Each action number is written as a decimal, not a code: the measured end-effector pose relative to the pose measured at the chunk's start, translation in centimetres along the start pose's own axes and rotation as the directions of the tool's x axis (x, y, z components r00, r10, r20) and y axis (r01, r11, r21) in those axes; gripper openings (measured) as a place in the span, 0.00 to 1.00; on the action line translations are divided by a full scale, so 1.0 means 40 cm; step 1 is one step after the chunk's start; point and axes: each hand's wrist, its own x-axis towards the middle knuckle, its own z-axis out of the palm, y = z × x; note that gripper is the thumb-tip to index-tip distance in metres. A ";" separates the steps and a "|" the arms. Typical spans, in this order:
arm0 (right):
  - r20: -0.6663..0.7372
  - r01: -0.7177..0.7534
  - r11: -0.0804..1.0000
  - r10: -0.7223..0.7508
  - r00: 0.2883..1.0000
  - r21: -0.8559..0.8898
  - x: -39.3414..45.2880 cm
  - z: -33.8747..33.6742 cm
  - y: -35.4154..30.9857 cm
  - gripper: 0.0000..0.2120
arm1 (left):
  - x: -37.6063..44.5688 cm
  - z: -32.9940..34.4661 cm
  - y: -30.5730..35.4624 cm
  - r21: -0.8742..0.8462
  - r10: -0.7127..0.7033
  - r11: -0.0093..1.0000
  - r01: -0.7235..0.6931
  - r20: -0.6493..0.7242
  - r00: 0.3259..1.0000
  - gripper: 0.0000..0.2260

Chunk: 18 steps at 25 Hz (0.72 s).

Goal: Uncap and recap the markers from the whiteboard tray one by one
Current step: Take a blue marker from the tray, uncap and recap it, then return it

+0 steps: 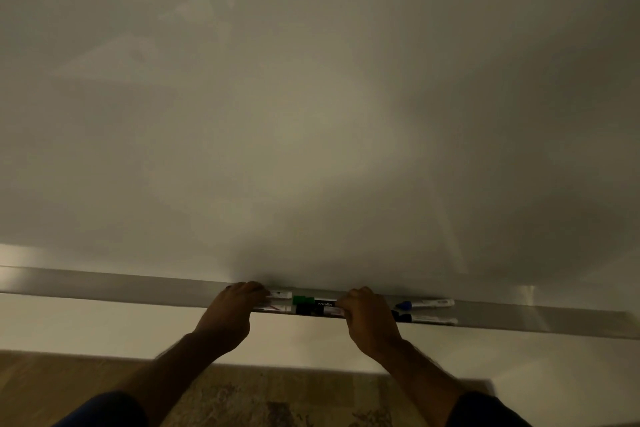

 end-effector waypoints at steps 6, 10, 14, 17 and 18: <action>0.023 0.028 0.999 -0.028 0.999 -0.015 0.002 0.020 0.012 0.13 | 0.013 0.009 0.011 0.046 -0.049 0.998 0.048 0.012 0.999 0.25; 0.029 0.030 0.999 -0.030 0.999 -0.017 0.007 0.029 0.017 0.12 | 0.017 0.018 0.024 0.032 -0.078 0.996 0.078 0.001 0.997 0.23; 0.051 0.022 1.000 -0.021 0.998 -0.013 0.013 0.031 0.024 0.11 | 0.014 0.024 0.025 -0.001 -0.084 0.996 0.084 0.031 0.996 0.24; 0.055 0.022 0.999 -0.020 0.998 -0.029 0.014 0.029 0.030 0.12 | 0.017 0.024 0.028 0.005 -0.087 0.996 0.087 0.025 0.996 0.24; 0.056 0.021 0.999 -0.020 0.998 -0.032 0.014 0.028 0.031 0.12 | 0.016 0.023 0.030 0.012 -0.087 0.996 0.087 0.023 0.996 0.25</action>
